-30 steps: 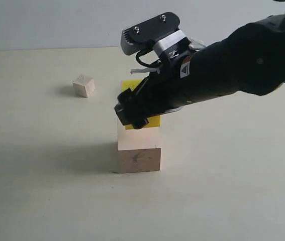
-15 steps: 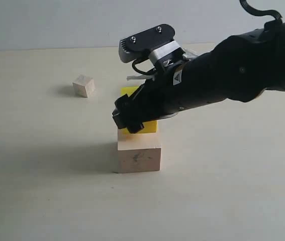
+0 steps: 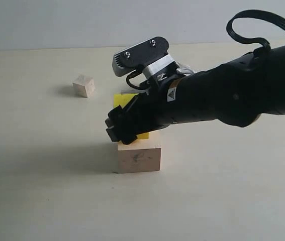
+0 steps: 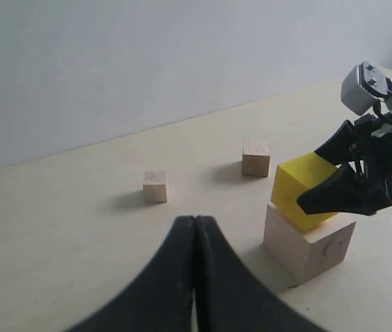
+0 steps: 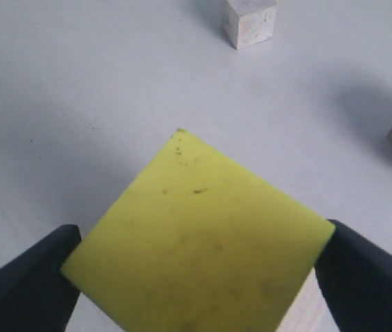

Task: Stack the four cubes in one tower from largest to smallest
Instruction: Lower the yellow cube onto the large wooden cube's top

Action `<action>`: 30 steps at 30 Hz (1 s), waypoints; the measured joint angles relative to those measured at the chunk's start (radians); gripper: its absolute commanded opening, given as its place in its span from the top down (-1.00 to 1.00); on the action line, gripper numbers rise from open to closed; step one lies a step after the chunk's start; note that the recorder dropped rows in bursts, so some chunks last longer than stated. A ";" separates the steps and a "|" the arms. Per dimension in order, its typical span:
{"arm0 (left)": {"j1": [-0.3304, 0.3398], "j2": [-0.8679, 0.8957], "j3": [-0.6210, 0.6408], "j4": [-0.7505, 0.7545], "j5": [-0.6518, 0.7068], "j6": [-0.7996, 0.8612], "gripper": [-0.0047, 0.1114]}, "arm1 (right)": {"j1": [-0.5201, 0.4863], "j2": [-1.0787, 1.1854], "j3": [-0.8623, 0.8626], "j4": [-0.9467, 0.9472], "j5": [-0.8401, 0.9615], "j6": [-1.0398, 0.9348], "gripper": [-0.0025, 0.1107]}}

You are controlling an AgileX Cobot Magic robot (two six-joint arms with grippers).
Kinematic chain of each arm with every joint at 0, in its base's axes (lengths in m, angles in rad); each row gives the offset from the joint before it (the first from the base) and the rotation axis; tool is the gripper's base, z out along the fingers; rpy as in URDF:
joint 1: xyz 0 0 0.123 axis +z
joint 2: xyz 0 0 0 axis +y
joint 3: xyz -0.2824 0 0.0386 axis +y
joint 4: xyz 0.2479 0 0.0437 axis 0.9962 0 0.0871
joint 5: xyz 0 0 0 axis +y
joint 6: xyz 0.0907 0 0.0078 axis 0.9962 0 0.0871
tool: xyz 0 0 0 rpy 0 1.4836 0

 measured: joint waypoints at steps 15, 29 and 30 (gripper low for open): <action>0.000 0.000 0.000 0.000 0.000 0.000 0.92 | -0.031 0.000 0.000 0.000 0.032 -0.004 0.96; 0.000 0.000 0.000 0.000 0.000 0.000 0.92 | -0.031 0.000 0.039 0.000 -0.008 0.023 0.96; 0.000 0.000 0.000 0.000 0.000 0.000 0.92 | -0.031 0.000 0.039 0.000 -0.009 0.027 0.96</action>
